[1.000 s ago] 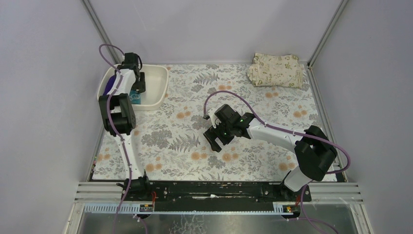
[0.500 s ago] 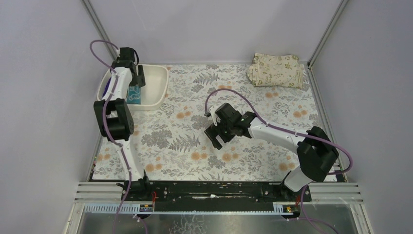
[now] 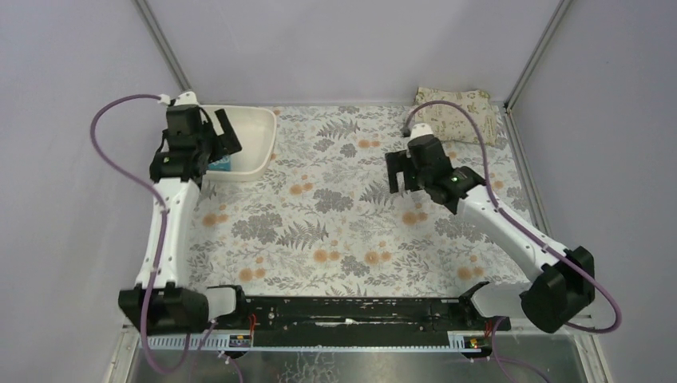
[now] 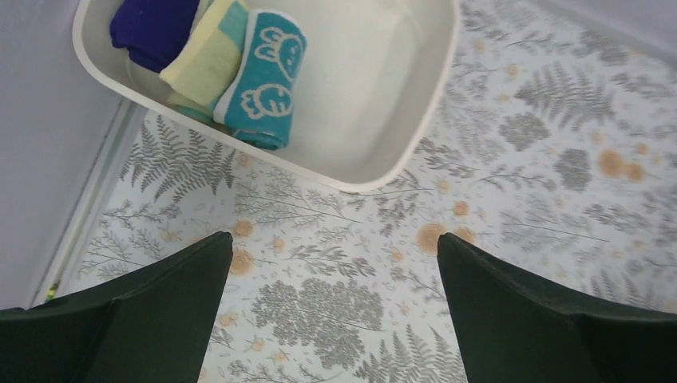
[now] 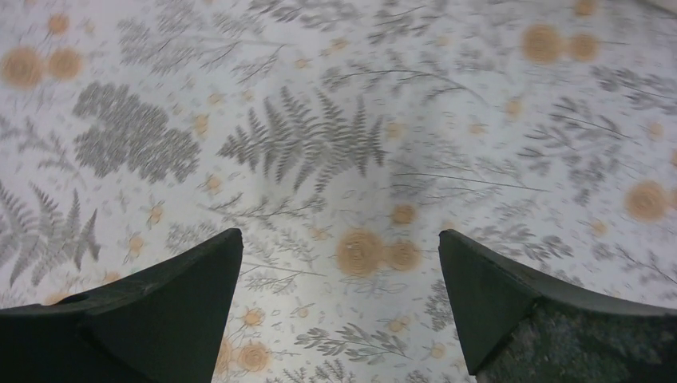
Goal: Roll the towels
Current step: Reset both arms
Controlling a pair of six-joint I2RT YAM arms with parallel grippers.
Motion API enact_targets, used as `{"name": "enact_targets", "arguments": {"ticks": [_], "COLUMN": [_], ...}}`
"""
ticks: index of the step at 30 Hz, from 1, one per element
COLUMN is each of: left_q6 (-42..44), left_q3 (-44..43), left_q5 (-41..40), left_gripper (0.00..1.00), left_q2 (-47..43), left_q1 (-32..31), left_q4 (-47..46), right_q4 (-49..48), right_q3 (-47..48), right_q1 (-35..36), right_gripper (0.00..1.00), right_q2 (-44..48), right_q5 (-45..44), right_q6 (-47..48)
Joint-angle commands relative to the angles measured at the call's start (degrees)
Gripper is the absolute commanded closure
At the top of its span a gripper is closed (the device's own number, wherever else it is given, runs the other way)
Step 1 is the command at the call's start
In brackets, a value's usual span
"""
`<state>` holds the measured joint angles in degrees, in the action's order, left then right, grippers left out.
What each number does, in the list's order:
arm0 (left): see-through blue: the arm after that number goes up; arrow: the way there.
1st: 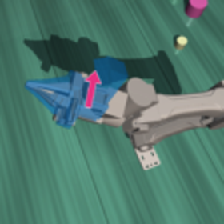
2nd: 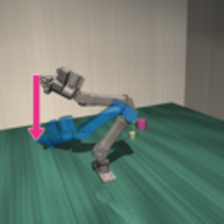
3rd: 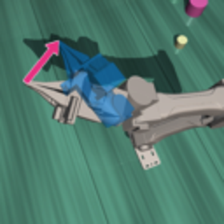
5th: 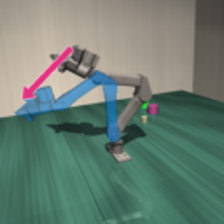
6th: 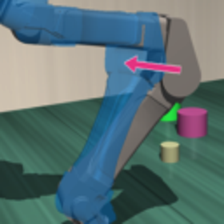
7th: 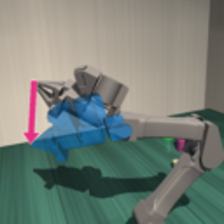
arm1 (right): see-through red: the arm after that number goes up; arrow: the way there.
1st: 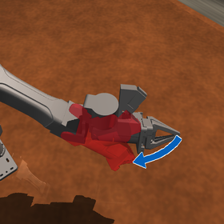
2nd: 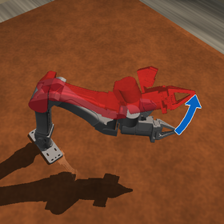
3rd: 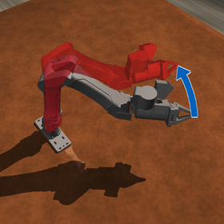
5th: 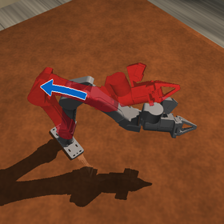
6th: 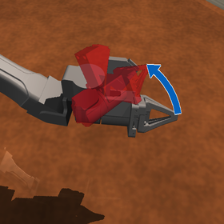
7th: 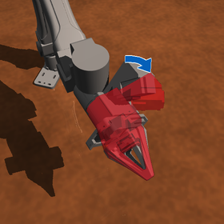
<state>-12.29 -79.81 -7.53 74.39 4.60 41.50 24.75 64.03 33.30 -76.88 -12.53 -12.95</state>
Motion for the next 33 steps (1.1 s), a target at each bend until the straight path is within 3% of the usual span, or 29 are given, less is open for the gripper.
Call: {"name": "enact_targets", "arguments": {"ticks": [1, 6, 12, 16, 24, 33], "left_q6": [-3.68, -3.51, -0.08, 0.68, -4.36, -5.03], "left_q3": [3.58, 6.88, 11.89, 15.51, 23.98, 25.17], "left_q5": [5.64, 3.37, -8.59, -12.67, -11.45, -10.2], "left_gripper": [0.0, 0.0, 0.0, 0.0, 0.0, 0.0], "left_q2": [-10.72, -21.9, -36.04, -42.28, -41.59, -38.53], "left_q1": [-0.35, -3.35, -11.17, -12.33, -12.34, -12.36], "left_q4": [-6.03, -6.14, -6.3, -6.37, -10.09, -13.19], "right_q4": [1.46, 2.27, 0.55, -2.9, -7.11, -7.36], "right_q3": [-2.18, -5.9, -11.07, -14.93, -19.54, -20.34], "right_q1": [-2.75, -2.8, -2.79, -2.81, -2.86, -2.78], "right_gripper": [0.01, 0.01, 0.01, 0.01, 0.01, 0.01], "right_q2": [7.68, 16.79, 30.46, 37.73, 43.04, 43.1], "right_q5": [-11.78, -20.58, -27.97, -30.09, -30.26, -32.21], "right_q6": [-4.05, -3.69, -0.84, 2.2, 4.53, 4.0]}}
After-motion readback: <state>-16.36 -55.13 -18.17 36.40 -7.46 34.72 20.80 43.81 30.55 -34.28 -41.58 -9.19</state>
